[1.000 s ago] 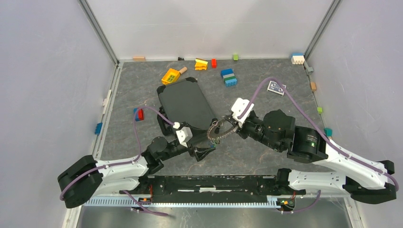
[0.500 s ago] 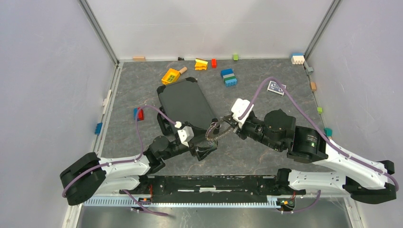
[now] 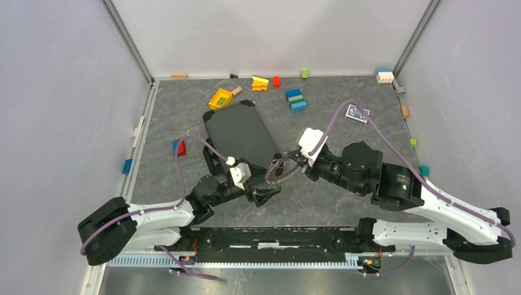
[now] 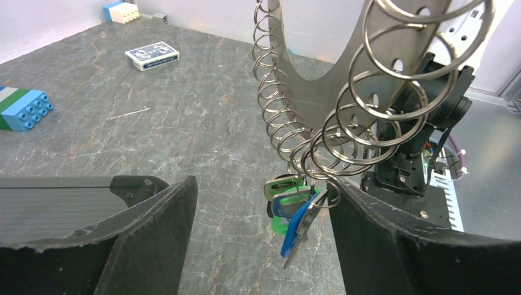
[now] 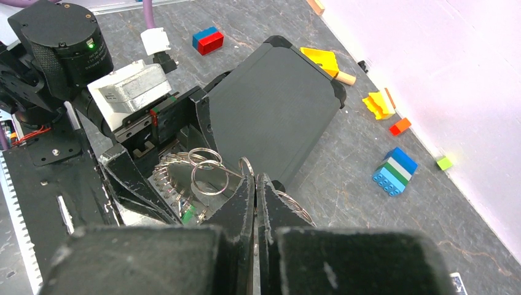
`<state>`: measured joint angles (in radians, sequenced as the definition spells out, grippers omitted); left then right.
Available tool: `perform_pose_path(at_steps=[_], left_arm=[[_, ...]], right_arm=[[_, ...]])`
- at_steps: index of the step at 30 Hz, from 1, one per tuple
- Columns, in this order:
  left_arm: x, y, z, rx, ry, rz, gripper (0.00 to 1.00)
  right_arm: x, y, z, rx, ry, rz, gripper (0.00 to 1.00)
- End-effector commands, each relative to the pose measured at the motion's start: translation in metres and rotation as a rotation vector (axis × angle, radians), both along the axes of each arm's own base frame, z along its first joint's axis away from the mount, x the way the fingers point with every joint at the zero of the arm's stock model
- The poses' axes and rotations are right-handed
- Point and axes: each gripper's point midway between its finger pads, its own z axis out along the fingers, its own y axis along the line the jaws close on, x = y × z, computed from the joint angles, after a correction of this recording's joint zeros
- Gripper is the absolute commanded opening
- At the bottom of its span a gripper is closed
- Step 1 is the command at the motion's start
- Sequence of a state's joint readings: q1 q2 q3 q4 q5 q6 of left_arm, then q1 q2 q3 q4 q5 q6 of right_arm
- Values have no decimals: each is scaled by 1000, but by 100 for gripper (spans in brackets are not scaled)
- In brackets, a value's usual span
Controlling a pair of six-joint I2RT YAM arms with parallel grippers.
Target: Remove the keys from the keyring
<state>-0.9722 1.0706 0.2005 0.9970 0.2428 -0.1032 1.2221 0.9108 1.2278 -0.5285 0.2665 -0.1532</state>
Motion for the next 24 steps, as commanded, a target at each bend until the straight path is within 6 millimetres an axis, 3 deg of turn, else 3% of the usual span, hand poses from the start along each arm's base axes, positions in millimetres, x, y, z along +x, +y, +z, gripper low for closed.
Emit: perform_pose_path(at_steps=[1, 15, 24], left_arm=[[-2, -6, 24, -59, -24, -22, 82], [-2, -7, 20, -26, -7, -29, 64], [-3, -7, 18, -9, -6, -32, 43]], right_arm=[[-1, 0, 34, 125, -37, -1, 0], [1, 1, 29, 117, -35, -10, 0], [5, -3, 29, 116, -47, -39, 0]])
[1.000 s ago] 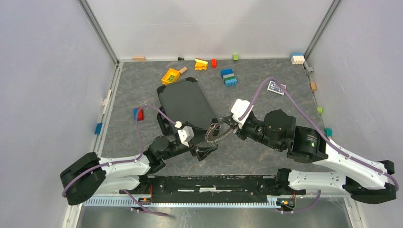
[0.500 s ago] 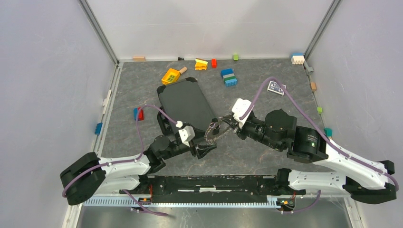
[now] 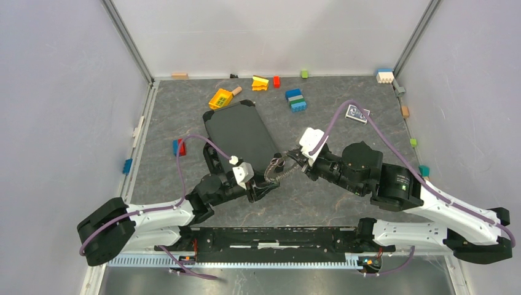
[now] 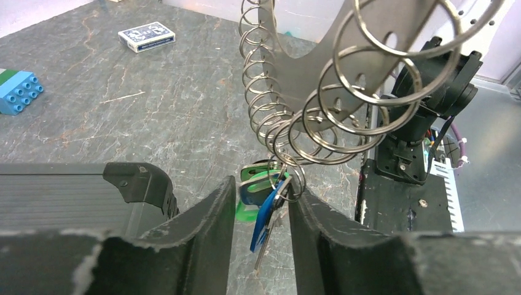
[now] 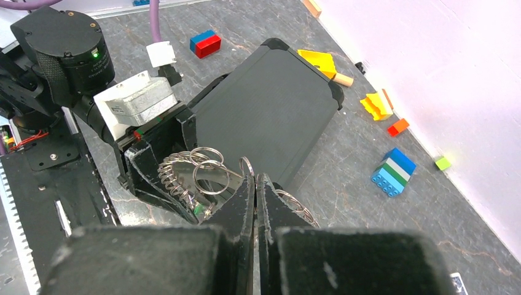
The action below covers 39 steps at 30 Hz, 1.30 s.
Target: Remove the keys from the keyring
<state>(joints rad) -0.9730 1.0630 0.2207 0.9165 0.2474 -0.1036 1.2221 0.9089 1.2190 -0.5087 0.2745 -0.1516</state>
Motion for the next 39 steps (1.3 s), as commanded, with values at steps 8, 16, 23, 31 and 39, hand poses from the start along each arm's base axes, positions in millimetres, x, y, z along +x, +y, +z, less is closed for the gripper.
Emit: perform_pose_path(at_steps=[8, 16, 23, 31, 39], left_arm=[[-2, -4, 26, -39, -38, -20, 23], [3, 4, 29, -4, -49, 23, 8], [21, 24, 35, 122, -57, 160, 3], [33, 42, 46, 358, -80, 219, 2], [48, 66, 58, 510, -105, 337, 2]], right_arm=[[5, -7, 29, 111, -48, -45, 0], [7, -13, 27, 114, -46, -71, 0], [12, -25, 14, 107, -35, -132, 0], [21, -34, -18, 101, 10, -231, 0], [34, -52, -46, 89, 34, -376, 0]])
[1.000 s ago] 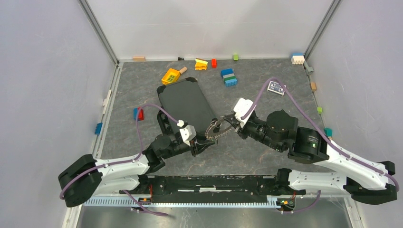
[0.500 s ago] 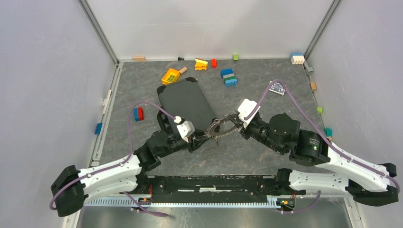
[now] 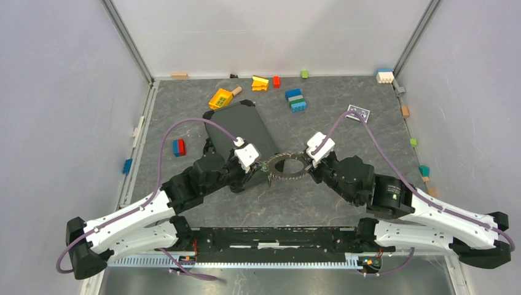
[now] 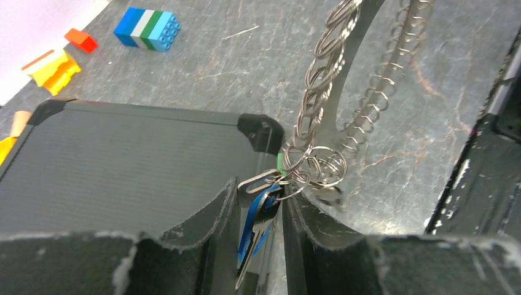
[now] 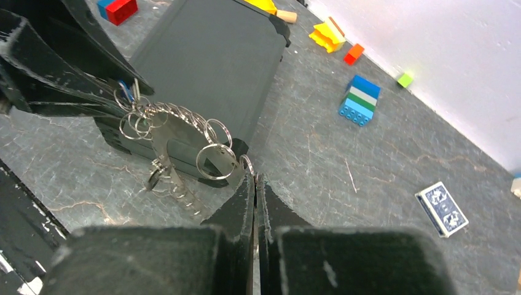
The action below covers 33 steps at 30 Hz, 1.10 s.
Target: Remove the keys from the keyring
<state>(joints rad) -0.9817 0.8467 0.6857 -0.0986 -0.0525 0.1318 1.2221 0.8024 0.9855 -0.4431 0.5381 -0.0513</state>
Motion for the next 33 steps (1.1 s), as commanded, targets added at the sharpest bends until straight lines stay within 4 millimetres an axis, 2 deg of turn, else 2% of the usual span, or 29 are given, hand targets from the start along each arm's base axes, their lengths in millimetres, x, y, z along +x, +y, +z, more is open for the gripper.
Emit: perform_pose_path(at_steps=[1, 7, 16, 24, 28, 33], left_arm=[[10, 20, 11, 134, -64, 63, 2], [8, 25, 24, 256, -93, 42, 2], [5, 29, 20, 557, -218, -8, 2], [15, 28, 42, 599, -337, 40, 2], [19, 31, 58, 574, -399, 62, 2], [20, 32, 75, 541, -463, 57, 2]], right_arm=[[8, -12, 6, 89, -14, -104, 0], [12, -21, -16, 119, 35, -193, 0], [19, -38, -49, 113, 72, -335, 1], [19, -43, -66, 127, 98, -378, 8], [19, -41, -71, 128, 106, -375, 17], [19, -39, -73, 137, 111, -377, 35]])
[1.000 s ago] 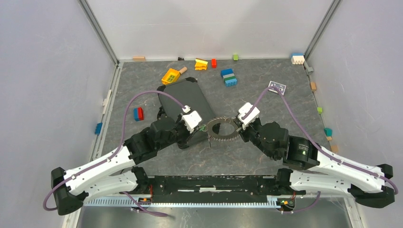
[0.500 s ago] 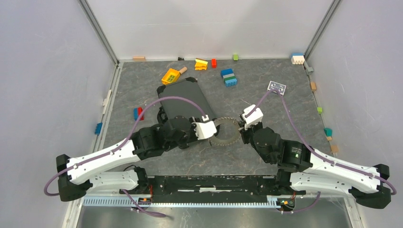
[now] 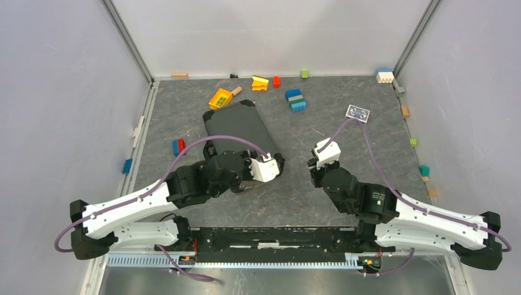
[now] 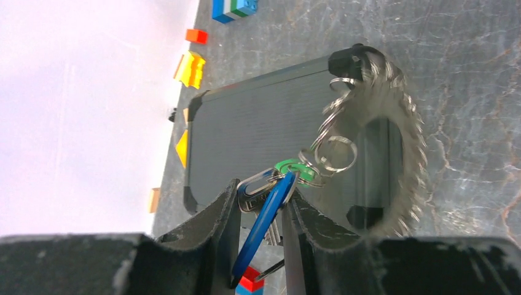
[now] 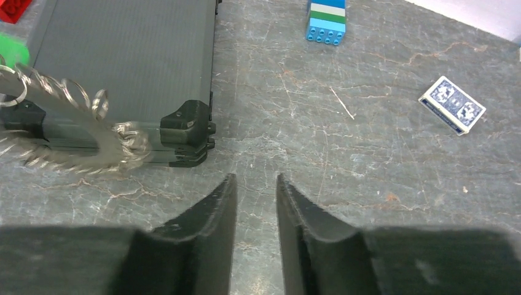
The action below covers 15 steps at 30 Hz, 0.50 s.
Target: Remove the keys from the keyring
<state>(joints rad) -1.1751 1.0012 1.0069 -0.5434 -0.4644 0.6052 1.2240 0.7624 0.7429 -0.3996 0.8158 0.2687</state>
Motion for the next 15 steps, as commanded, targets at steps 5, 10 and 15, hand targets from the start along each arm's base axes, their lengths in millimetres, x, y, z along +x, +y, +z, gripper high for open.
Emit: perform_pose_path(at_steps=[5, 10, 15], left_arm=[[10, 7, 61, -86, -187, -3, 2], [7, 12, 73, -134, -218, -13, 2], [1, 17, 81, -182, -220, -25, 2]], right_arm=[[5, -5, 3, 55, -13, -70, 64], [7, -9, -1, 65, -7, -112, 79], [27, -12, -12, 106, 49, -126, 82]])
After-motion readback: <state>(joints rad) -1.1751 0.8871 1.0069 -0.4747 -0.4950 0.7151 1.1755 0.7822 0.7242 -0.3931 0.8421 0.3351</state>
